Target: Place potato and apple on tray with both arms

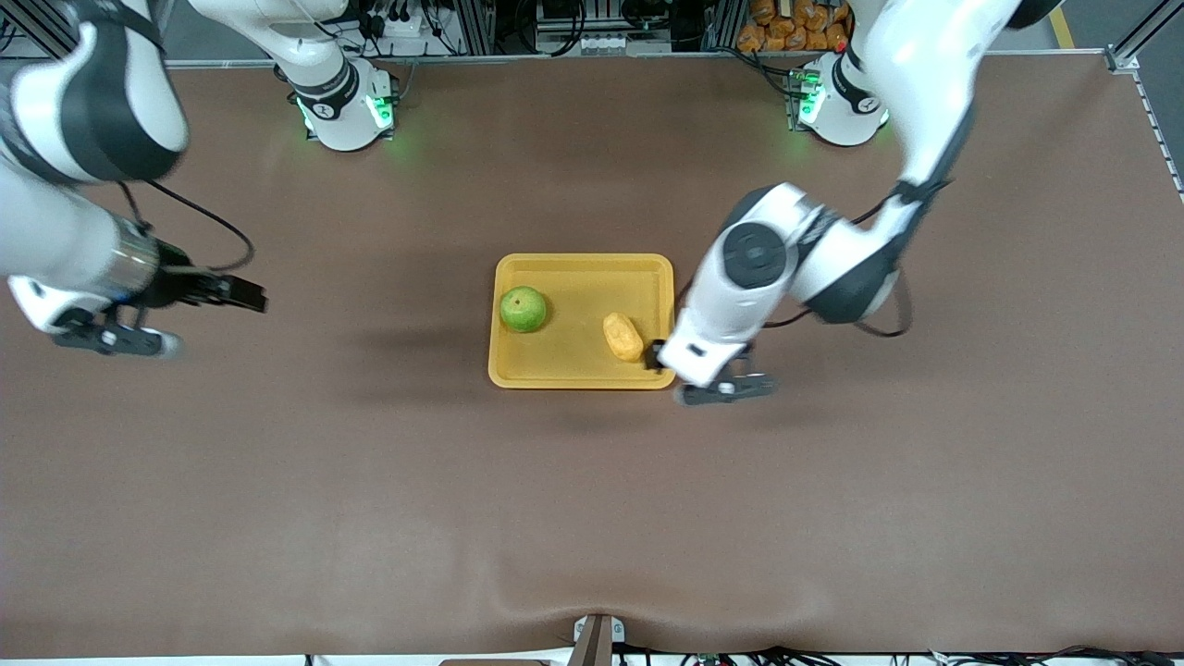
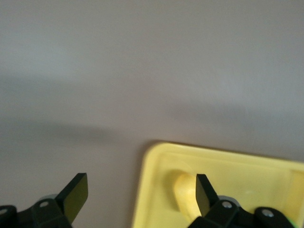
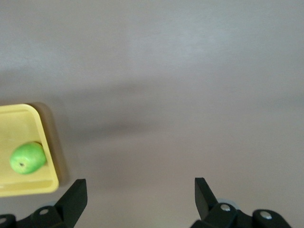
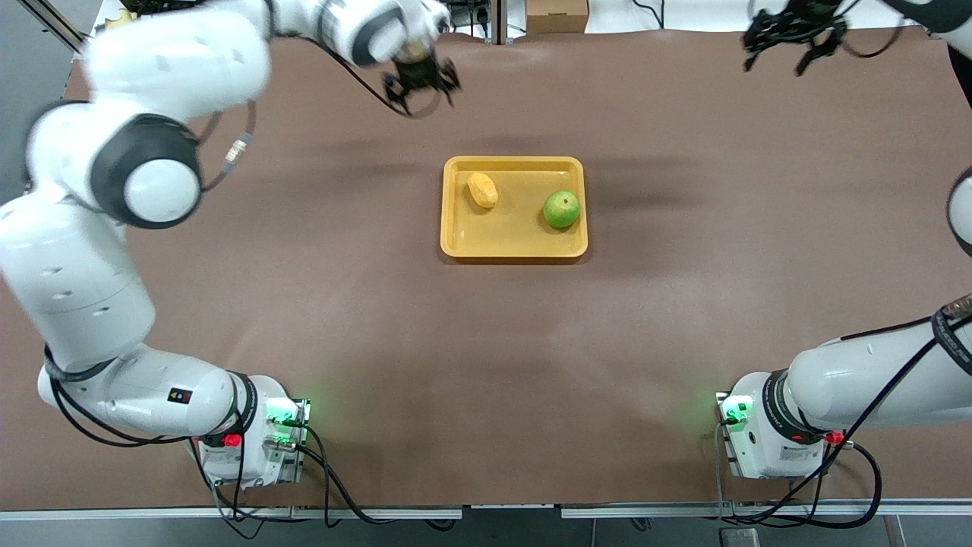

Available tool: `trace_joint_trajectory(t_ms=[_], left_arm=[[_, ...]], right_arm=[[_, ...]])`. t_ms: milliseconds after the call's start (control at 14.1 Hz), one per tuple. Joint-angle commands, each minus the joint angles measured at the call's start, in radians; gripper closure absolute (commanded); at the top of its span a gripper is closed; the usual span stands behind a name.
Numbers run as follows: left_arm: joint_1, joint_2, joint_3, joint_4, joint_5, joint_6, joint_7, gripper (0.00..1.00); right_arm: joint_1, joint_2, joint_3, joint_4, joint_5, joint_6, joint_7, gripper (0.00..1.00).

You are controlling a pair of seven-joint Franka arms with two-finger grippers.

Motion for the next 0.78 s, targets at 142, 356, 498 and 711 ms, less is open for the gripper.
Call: trace_joint_trajectory(t_ms=[142, 356, 498, 711], left_arm=[[0.148, -0.189, -0.012, -0.008, -0.052, -0.167, 0.008, 0.00], [0.190, -0.214, -0.007, 0.104, -0.088, -0.331, 0.145, 0.00], [0.243, -0.243, -0.014, 0.119, -0.103, -0.363, 0.245, 0.00], [0.311, -0.312, 0.002, 0.119, -0.166, -0.422, 0.409, 0.00]], right_arm=[[-0.031, -0.043, -0.085, 0.158, -0.019, -0.203, -0.210, 0.00], [-0.080, -0.053, -0.071, 0.196, -0.019, -0.274, -0.232, 0.00], [-0.074, -0.076, -0.067, 0.194, -0.017, -0.294, -0.203, 0.00], [-0.076, -0.089, -0.047, 0.194, -0.016, -0.311, -0.122, 0.00]])
